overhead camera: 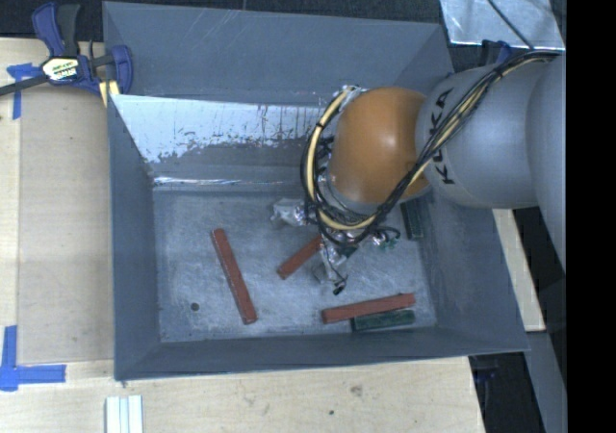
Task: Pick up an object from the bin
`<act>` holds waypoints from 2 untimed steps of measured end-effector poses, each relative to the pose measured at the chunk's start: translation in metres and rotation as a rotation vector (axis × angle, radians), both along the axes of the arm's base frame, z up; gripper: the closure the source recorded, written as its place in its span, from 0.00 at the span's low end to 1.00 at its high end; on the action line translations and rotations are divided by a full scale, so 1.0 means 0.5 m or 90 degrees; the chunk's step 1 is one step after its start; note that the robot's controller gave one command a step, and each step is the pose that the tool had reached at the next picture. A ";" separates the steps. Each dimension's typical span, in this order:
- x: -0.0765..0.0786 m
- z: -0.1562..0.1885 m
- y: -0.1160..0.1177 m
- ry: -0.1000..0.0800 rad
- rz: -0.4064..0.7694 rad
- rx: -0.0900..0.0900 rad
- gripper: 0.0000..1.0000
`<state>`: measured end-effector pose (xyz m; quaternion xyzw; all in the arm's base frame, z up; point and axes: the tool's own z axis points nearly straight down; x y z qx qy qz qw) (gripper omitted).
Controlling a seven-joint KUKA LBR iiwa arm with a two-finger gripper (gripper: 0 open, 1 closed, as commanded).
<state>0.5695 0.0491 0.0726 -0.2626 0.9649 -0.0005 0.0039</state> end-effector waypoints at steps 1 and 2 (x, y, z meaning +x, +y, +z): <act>-0.002 0.003 -0.003 0.006 -0.001 -0.002 1.00; 0.003 0.149 -0.003 -0.002 -0.004 0.000 1.00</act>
Offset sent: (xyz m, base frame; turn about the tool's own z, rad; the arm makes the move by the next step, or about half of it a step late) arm 0.0000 0.0000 0.0000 0.0000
